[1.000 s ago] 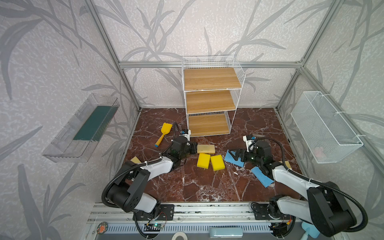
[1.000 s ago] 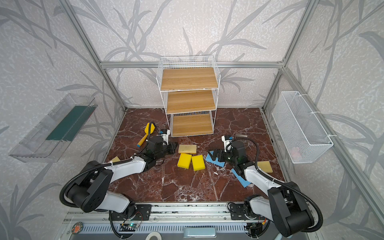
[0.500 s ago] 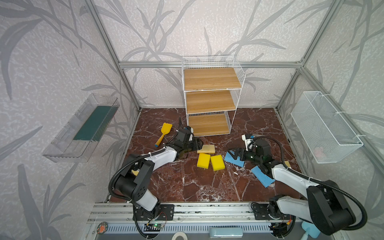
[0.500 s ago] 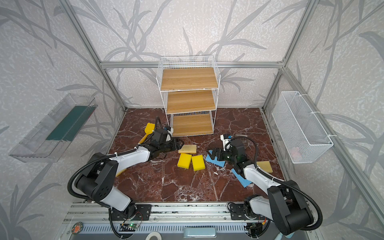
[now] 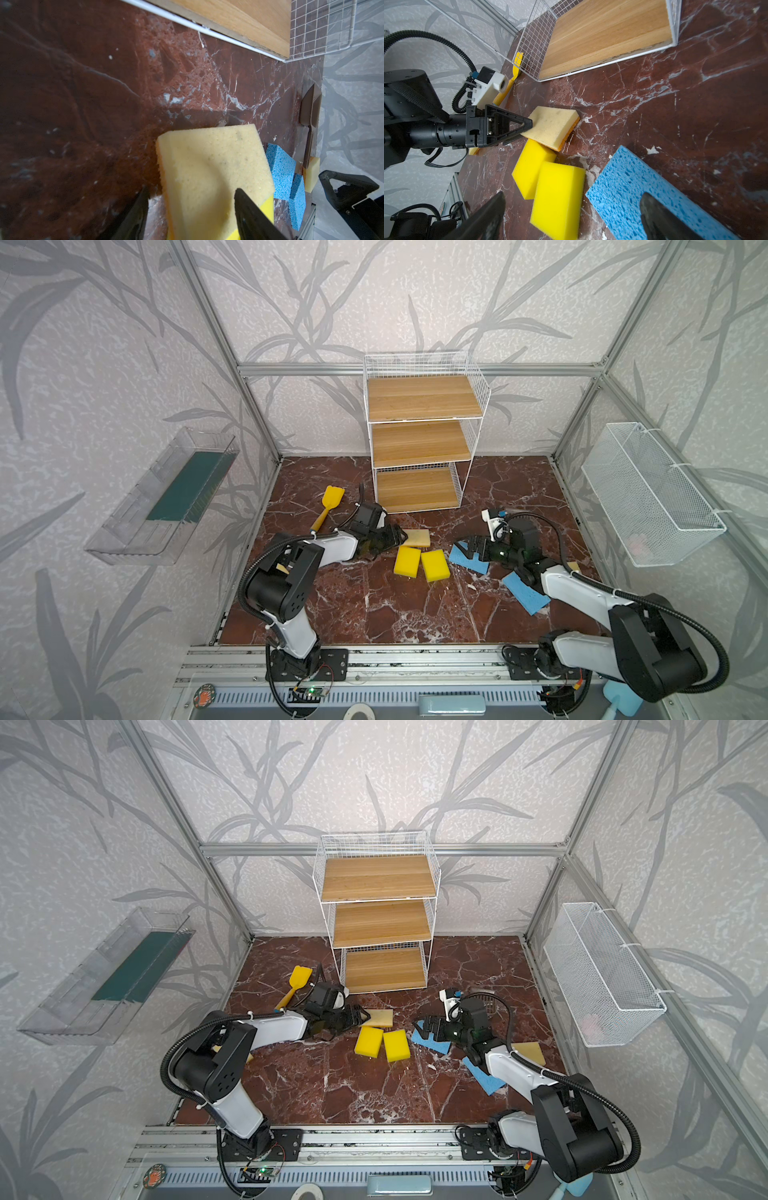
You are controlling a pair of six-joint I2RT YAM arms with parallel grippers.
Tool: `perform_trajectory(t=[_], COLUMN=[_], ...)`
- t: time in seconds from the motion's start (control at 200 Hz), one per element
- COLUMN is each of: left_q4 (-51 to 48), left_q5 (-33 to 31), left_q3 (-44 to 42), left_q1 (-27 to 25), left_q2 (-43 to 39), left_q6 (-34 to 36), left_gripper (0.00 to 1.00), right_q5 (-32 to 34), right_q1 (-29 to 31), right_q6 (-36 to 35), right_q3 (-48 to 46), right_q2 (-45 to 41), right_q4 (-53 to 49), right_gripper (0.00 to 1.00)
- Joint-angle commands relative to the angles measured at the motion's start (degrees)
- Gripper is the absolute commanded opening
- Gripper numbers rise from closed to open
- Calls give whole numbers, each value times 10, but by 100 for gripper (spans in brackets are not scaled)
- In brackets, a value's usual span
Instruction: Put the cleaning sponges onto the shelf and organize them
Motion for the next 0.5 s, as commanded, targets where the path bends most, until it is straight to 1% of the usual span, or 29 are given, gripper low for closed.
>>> perform_trajectory(t=[0.0, 0.17, 0.295, 0.35, 0.495], left_q4=[16, 16, 8, 2, -17], left_q5=[14, 11, 1, -4, -28], left_q3=[8, 8, 7, 7, 5], left_q1=[1, 1, 1, 1, 2], left_q2=[9, 1, -18, -32, -79], left_q6=[-16, -21, -23, -21, -12], left_gripper=[59, 36, 27, 19, 15], right_q5=[-10, -7, -9, -13, -15], right_q1=[2, 3, 4, 5, 5], right_q6=[0, -8, -9, -9, -11], right_q3=[22, 27, 28, 30, 32], right_q2=[7, 4, 0, 0, -7], right_q4=[-13, -40, -49, -52, -59], right_gripper=[98, 98, 97, 97, 97])
